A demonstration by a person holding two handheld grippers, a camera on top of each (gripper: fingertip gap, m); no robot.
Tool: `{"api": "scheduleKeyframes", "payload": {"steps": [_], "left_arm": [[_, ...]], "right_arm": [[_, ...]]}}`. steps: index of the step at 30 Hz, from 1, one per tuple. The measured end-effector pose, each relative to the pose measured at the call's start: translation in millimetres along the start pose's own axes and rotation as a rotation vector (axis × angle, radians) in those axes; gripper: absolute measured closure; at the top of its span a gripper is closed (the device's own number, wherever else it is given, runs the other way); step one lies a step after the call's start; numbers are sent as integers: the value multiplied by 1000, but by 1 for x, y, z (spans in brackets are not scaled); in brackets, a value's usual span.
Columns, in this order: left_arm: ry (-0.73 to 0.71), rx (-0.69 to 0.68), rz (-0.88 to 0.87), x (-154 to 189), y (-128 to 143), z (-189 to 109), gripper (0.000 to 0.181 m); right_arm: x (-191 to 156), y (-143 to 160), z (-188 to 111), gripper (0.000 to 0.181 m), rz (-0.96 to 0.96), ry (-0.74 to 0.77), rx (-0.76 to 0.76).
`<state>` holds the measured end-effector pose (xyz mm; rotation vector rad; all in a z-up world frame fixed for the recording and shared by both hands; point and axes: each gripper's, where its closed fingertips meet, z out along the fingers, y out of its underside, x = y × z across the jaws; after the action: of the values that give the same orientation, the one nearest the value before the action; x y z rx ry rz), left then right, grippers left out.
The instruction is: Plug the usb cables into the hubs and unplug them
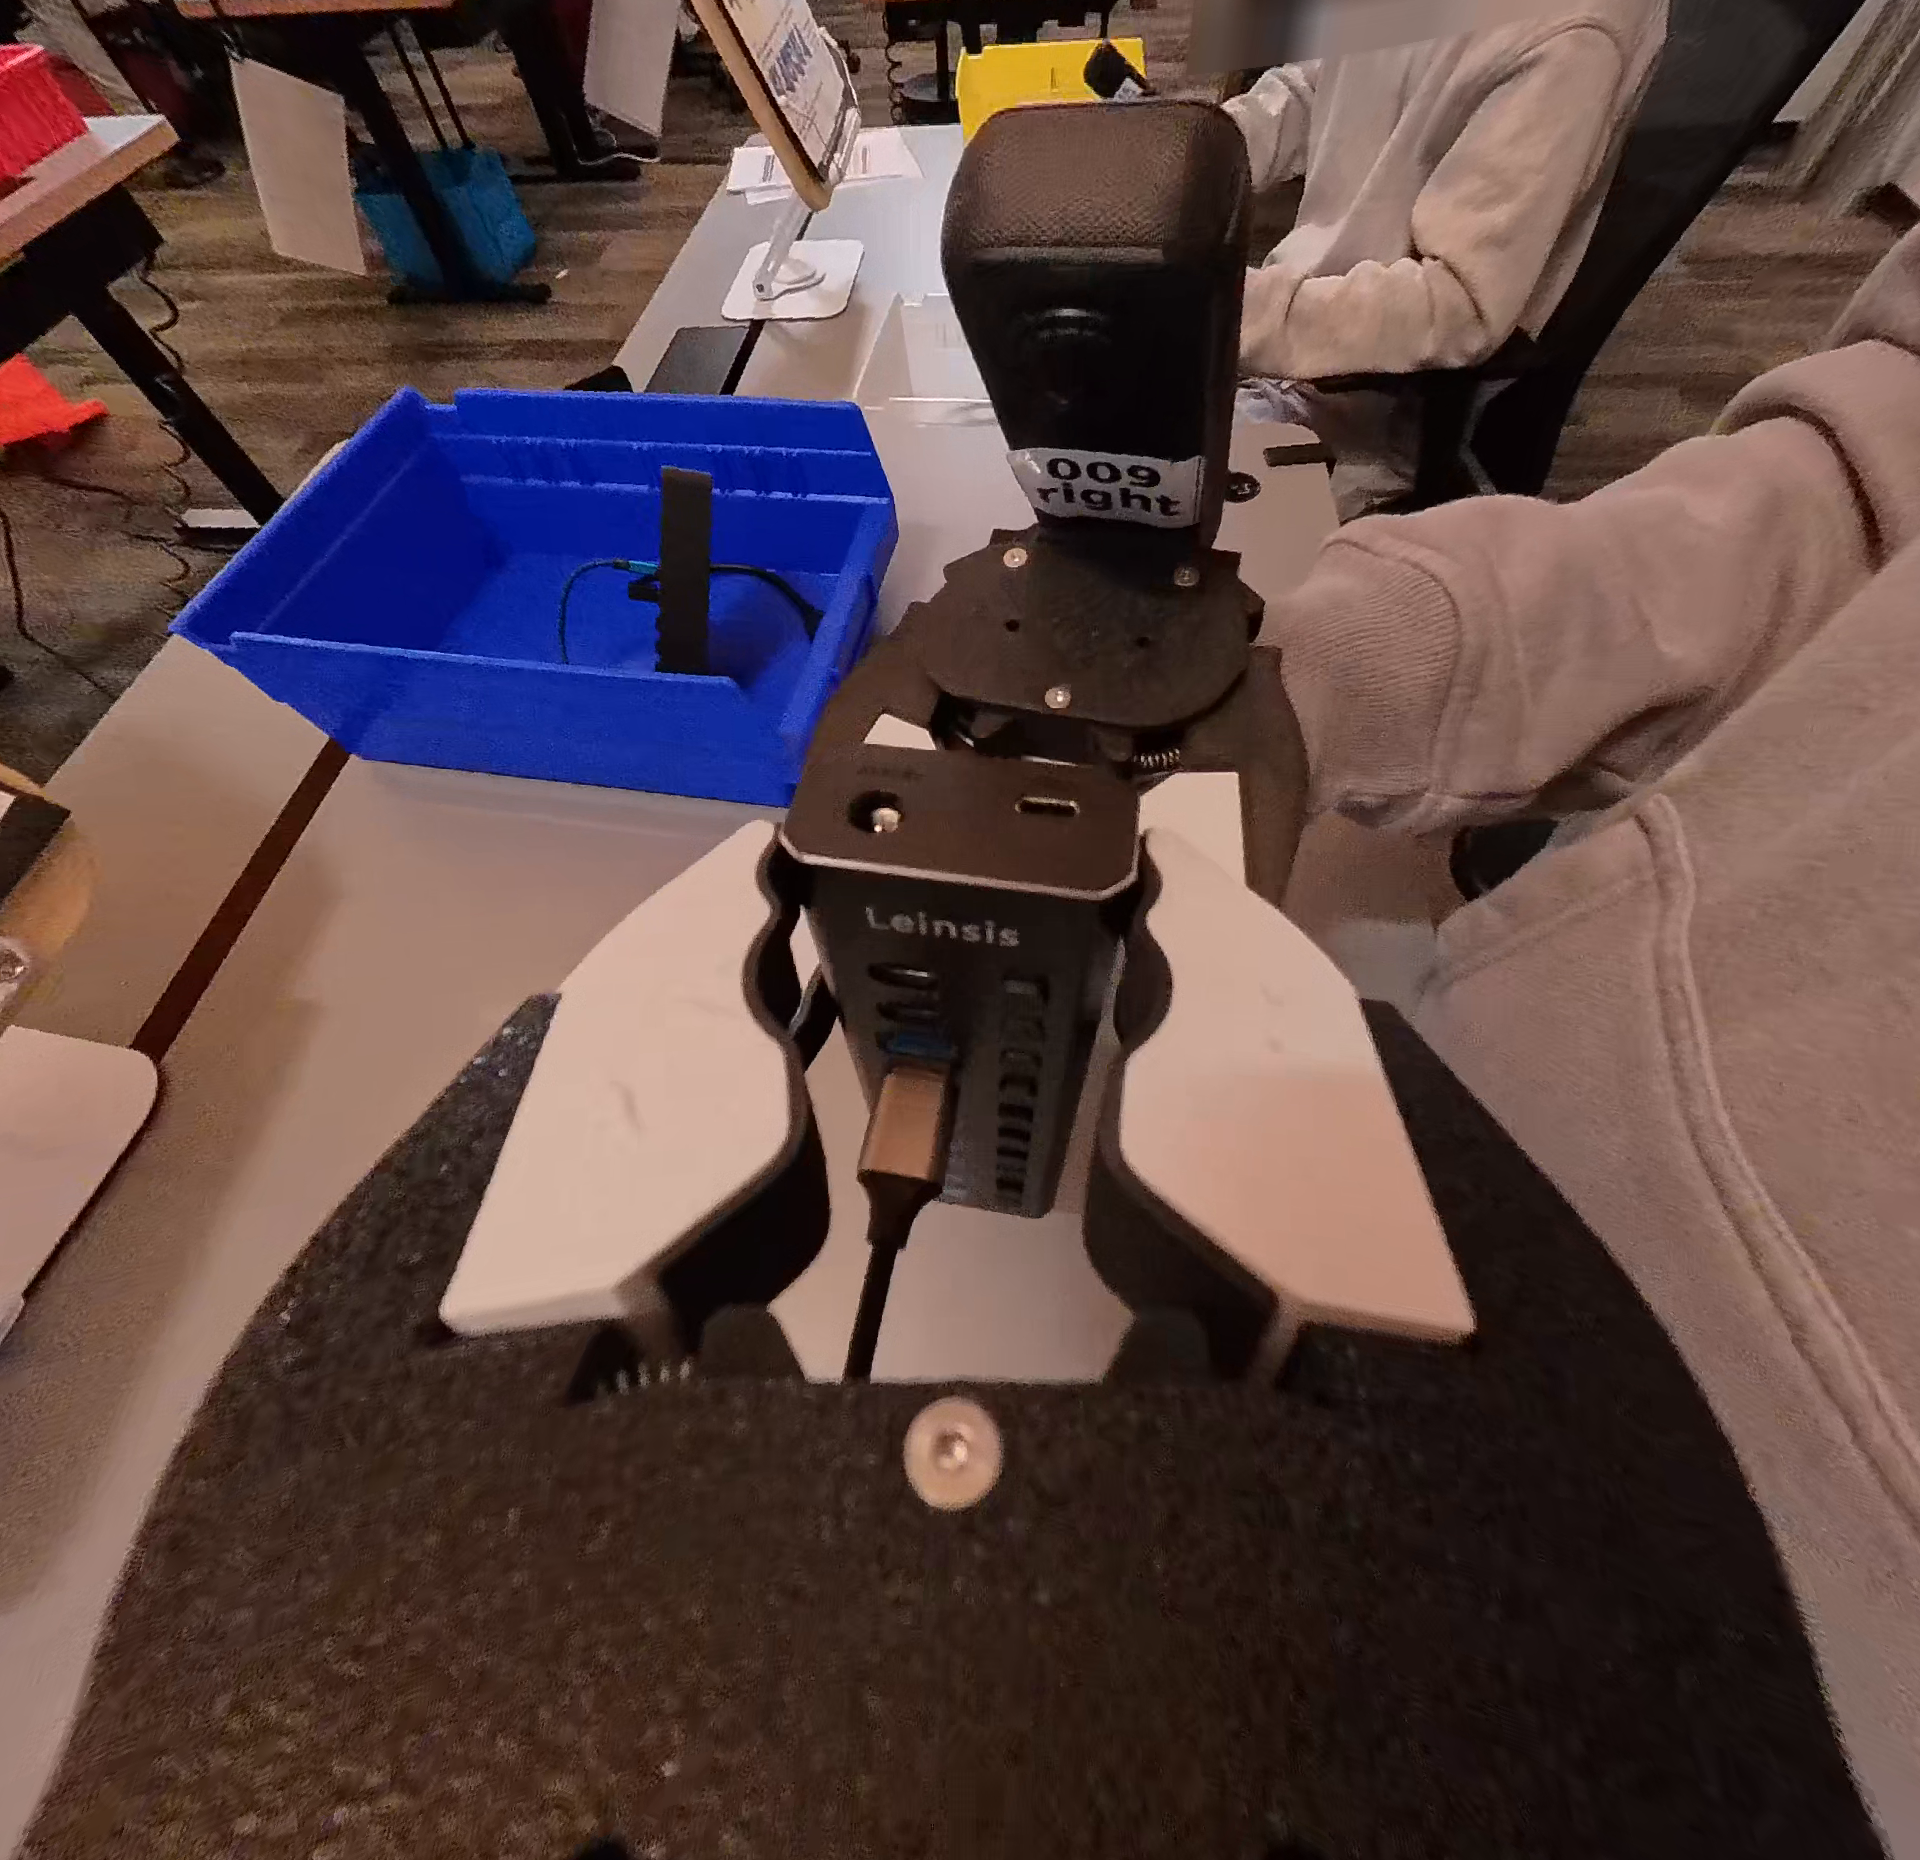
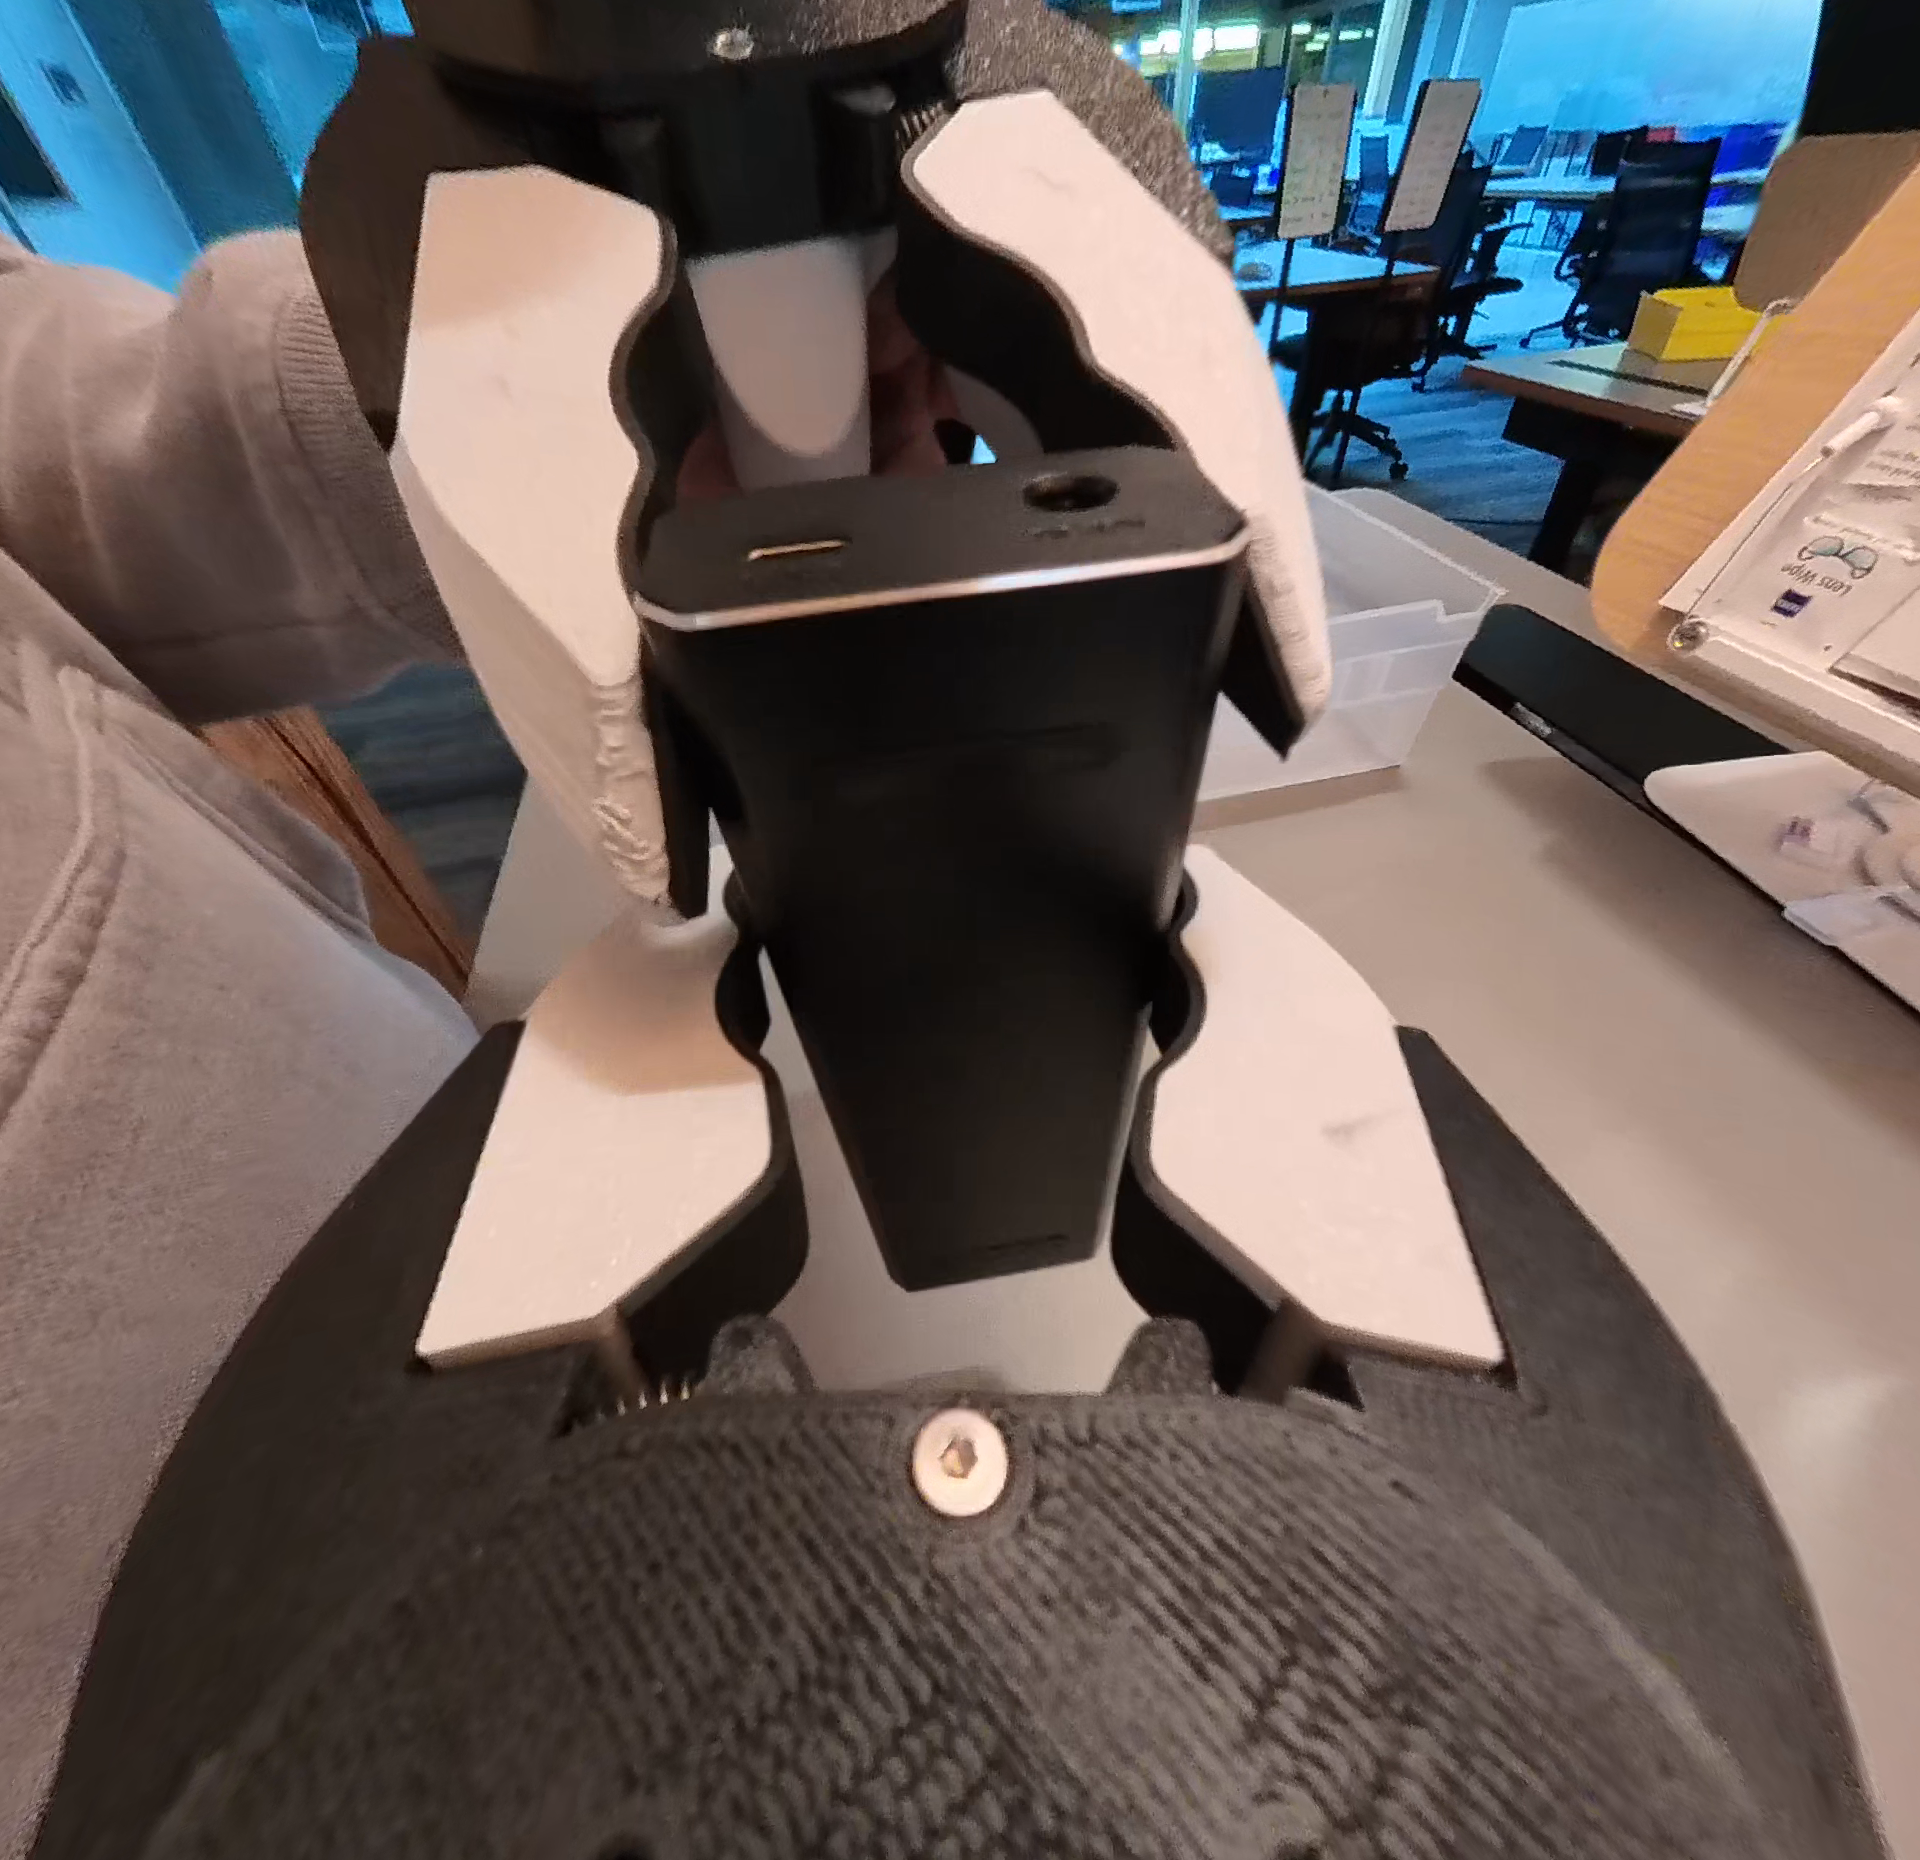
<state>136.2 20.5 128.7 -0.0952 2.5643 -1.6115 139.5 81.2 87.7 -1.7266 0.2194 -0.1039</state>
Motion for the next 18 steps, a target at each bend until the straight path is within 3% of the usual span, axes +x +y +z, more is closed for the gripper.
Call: {"api": "scheduleKeyframes", "payload": {"steps": [5, 8, 11, 14, 16, 18], "left_arm": [[10, 3, 7, 2, 2, -1, 122], [24, 4, -49, 3, 2, -3, 122], [-9, 31, -100, -1, -4, -16, 106], [-121, 96, -130, -22, -8, -55, 113], [-242, 28, -174, -51, 17, -93, 120], [-398, -108, -237, -83, 61, -137, 119]], "right_arm": [[1, 3, 2, 112, -5, 9, -24], [-2, -1, 1, 113, 26, -15, 54], [-4, -5, 1, 113, 84, -40, 100], [1, -7, -4, 113, 134, -31, 134], [5, -3, -11, 114, 146, -24, 123], [13, -1, -19, 114, 136, 21, 126]]}}
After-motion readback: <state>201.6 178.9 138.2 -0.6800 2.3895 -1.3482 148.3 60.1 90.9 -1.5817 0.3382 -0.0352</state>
